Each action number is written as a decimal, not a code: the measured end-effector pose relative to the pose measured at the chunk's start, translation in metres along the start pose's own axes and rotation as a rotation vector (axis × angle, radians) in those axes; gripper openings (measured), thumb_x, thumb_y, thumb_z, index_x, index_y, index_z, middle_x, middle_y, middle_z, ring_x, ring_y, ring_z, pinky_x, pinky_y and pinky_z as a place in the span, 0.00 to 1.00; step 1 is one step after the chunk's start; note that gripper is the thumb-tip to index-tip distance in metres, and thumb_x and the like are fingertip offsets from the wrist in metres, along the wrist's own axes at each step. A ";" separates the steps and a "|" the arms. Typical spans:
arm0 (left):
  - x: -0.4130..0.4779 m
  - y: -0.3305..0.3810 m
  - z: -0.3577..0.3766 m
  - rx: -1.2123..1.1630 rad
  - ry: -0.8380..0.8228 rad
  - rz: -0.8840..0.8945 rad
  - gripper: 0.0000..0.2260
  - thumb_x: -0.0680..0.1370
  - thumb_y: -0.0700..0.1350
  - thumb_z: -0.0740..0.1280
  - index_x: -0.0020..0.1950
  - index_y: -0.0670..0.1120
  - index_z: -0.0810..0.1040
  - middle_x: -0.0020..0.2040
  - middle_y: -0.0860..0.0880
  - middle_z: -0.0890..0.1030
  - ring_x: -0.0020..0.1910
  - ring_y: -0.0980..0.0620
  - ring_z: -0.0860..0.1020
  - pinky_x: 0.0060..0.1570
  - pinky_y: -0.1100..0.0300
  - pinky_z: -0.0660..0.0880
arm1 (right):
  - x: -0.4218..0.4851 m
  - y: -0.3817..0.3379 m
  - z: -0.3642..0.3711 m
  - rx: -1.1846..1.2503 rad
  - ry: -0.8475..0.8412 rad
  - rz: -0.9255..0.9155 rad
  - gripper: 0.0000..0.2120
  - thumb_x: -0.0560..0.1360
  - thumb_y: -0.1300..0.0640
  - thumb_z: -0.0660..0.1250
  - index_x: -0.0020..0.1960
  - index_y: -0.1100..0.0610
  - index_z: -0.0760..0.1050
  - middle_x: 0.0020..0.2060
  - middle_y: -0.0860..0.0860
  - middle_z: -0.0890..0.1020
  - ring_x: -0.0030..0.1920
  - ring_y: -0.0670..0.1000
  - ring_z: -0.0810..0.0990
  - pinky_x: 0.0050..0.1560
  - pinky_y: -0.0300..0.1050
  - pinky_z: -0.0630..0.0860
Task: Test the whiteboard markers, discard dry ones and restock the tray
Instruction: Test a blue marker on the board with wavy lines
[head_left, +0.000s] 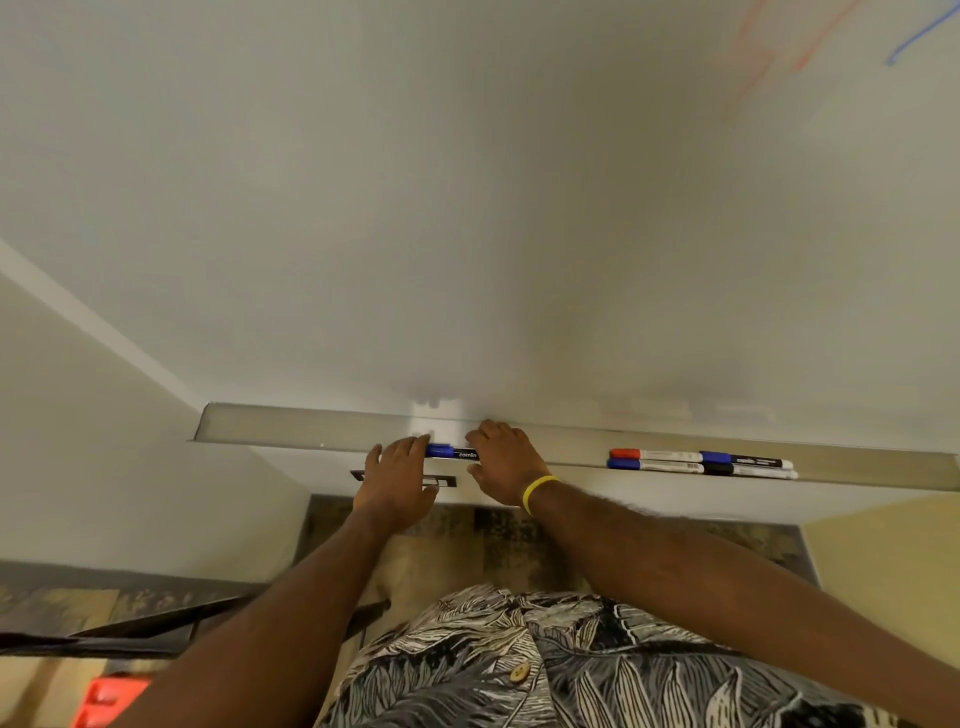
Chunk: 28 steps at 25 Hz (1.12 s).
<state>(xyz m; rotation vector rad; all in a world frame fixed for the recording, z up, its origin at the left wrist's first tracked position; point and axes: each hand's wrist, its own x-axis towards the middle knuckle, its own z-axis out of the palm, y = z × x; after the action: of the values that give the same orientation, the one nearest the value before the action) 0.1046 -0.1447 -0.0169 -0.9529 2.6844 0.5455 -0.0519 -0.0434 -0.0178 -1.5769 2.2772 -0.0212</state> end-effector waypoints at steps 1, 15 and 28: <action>0.002 -0.001 0.000 -0.013 0.000 0.007 0.32 0.79 0.54 0.64 0.79 0.47 0.55 0.77 0.48 0.62 0.77 0.49 0.60 0.77 0.45 0.49 | 0.004 0.001 0.001 0.000 -0.009 0.001 0.19 0.79 0.51 0.63 0.68 0.57 0.70 0.64 0.56 0.73 0.64 0.57 0.71 0.66 0.52 0.67; 0.019 0.006 -0.004 -0.057 0.063 0.125 0.16 0.83 0.49 0.57 0.71 0.49 0.69 0.66 0.49 0.76 0.64 0.48 0.73 0.69 0.51 0.64 | 0.006 0.009 -0.010 0.063 0.043 -0.045 0.09 0.78 0.56 0.67 0.57 0.58 0.77 0.54 0.55 0.77 0.50 0.57 0.78 0.52 0.52 0.76; 0.049 0.101 -0.007 -0.262 -0.195 0.367 0.10 0.82 0.48 0.61 0.54 0.47 0.79 0.44 0.49 0.80 0.40 0.51 0.77 0.43 0.58 0.75 | -0.081 0.082 -0.024 0.243 0.003 0.056 0.13 0.83 0.52 0.57 0.63 0.57 0.70 0.56 0.55 0.78 0.52 0.55 0.77 0.54 0.48 0.75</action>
<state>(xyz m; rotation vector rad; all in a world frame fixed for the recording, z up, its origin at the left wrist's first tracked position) 0.0020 -0.1025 -0.0011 -0.4278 2.6589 1.0272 -0.1084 0.0557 0.0096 -1.3892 2.2233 -0.2761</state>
